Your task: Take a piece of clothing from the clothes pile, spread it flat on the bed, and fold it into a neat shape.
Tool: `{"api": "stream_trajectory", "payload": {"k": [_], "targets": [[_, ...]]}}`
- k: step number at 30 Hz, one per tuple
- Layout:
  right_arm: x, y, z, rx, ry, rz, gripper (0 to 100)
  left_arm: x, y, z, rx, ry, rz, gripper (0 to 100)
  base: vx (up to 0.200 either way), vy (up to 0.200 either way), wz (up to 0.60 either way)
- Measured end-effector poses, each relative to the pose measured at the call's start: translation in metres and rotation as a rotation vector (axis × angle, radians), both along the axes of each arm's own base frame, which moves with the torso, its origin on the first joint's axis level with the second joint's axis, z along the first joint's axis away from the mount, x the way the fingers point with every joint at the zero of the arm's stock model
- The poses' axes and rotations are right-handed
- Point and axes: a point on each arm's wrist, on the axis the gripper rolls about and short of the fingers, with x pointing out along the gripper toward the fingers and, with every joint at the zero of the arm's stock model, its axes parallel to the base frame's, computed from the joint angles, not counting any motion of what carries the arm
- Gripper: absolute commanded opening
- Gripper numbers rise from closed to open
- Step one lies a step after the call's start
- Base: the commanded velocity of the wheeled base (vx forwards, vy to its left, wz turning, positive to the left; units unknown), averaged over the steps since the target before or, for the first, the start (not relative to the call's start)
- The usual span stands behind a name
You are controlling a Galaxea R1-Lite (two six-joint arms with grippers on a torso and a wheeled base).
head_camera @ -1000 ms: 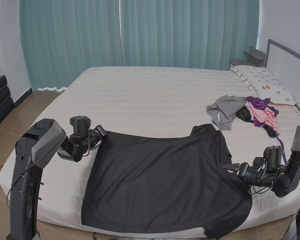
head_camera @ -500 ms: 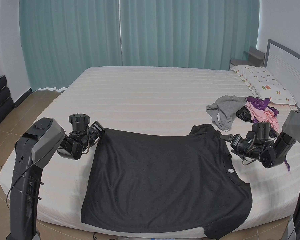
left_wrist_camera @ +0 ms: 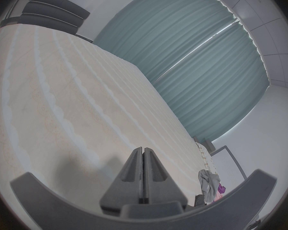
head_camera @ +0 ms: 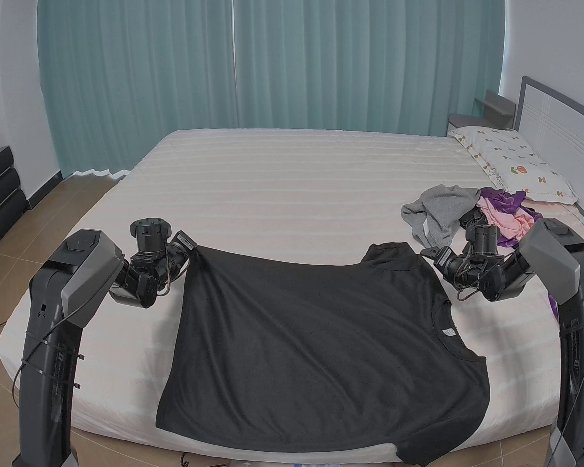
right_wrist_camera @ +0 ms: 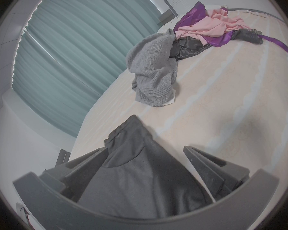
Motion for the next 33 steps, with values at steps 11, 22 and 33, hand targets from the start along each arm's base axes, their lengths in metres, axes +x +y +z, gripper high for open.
{"api": "stream_trajectory", "payload": {"k": [11,22,33], "targets": [[0.02,-0.002,-0.018,-0.043,-0.037,0.024,100,0.002,0.012,0.002,0.005,-0.008,0.042,0,0.0,0.0,0.0],[0.029,0.019,-0.031,-0.054,-0.045,0.069,0,0.001,0.01,-0.001,0.006,0.004,0.037,0,0.0,0.0,0.0],[0.036,0.011,-0.04,-0.092,-0.068,0.034,0,0.0,0.009,-0.002,0.009,0.004,0.032,0,0.0,0.0,0.0]]}}
